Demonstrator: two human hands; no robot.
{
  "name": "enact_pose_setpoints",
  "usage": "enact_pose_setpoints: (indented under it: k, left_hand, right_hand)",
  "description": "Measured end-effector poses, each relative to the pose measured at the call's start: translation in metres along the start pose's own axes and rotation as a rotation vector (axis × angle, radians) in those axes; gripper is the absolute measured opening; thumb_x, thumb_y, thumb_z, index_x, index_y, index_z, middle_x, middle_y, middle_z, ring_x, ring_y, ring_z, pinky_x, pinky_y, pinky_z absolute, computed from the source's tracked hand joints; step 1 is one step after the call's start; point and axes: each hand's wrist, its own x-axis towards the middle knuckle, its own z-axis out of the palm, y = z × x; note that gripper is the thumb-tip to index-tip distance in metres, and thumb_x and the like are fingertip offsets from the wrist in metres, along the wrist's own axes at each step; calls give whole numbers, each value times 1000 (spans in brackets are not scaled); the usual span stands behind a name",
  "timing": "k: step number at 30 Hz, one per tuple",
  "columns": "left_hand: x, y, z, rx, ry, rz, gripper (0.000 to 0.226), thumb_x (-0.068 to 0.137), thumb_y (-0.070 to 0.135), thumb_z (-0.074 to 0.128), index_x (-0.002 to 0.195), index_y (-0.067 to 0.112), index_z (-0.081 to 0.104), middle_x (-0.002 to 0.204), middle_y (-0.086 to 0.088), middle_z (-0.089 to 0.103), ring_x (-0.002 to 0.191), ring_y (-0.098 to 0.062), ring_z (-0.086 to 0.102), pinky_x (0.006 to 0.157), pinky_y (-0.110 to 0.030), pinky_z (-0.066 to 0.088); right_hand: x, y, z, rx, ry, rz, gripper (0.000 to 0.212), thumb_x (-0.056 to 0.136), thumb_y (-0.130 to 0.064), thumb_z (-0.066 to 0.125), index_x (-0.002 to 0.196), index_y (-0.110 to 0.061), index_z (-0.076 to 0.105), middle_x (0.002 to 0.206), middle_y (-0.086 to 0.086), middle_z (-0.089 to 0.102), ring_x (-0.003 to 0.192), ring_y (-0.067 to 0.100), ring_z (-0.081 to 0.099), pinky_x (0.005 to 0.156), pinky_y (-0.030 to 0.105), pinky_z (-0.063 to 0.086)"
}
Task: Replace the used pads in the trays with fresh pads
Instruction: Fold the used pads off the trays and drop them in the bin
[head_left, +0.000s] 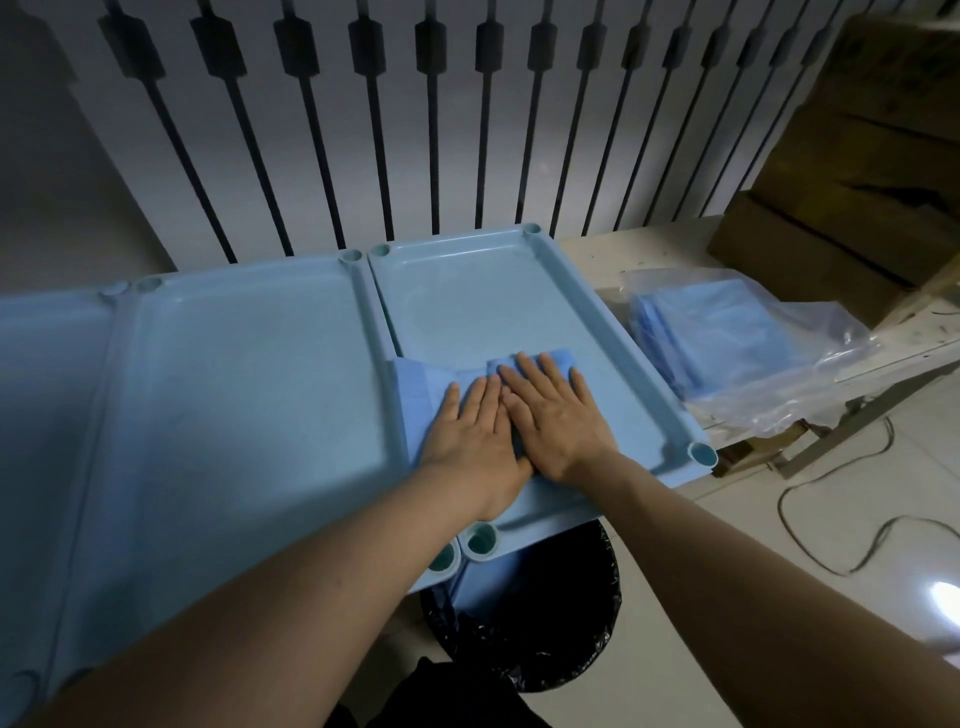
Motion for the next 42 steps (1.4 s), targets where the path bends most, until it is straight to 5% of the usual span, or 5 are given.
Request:
enact_pose_setpoints:
  k: [9, 19, 25, 33, 42]
  left_hand:
    - [-4, 0, -2, -3, -6, -2, 78, 97, 59, 8, 150, 7, -15, 159, -9, -20, 146, -22, -21, 119, -47, -8]
    - [-11, -6, -1, -67, 58, 42, 74, 100, 54, 12, 152, 6, -9, 161, -10, -13, 148, -21, -13, 120, -44, -8]
    - [-29, -12, -1, -77, 67, 30, 69, 101, 50, 20, 153, 9, 3, 162, -9, -2, 149, -22, -7, 120, -44, -7]
    - [-25, -3, -12, -231, 114, 132, 60, 102, 46, 26, 153, 15, 19, 161, -5, 13, 149, -21, -1, 120, -40, -7]
    - [-6, -7, -27, -1759, 241, -357, 31, 100, 31, 43, 122, 10, 50, 112, -15, 62, 95, -30, 63, 88, -44, 54]
  right_hand:
    - [-5, 12, -6, 75, 22, 189, 66, 100, -55, 21, 155, -25, 2, 163, -2, -6, 149, 16, -11, 120, 41, -7]
    - [-43, 30, -35, 642, 200, 706, 48, 81, -28, 72, 121, -5, 58, 107, 9, 60, 104, 30, 58, 86, 33, 46]
    - [-36, 25, -44, 865, 126, 691, 41, 70, -20, 84, 60, -12, 44, 59, 4, 42, 55, 21, 41, 46, 27, 27]
    - [-42, 44, -70, 684, 427, 569, 22, 72, -15, 77, 65, -5, 59, 62, 6, 52, 65, 25, 51, 57, 34, 43]
    - [-40, -5, -73, 380, 287, 318, 30, 71, -44, 74, 70, -24, 51, 77, -2, 61, 78, 23, 61, 64, 31, 44]
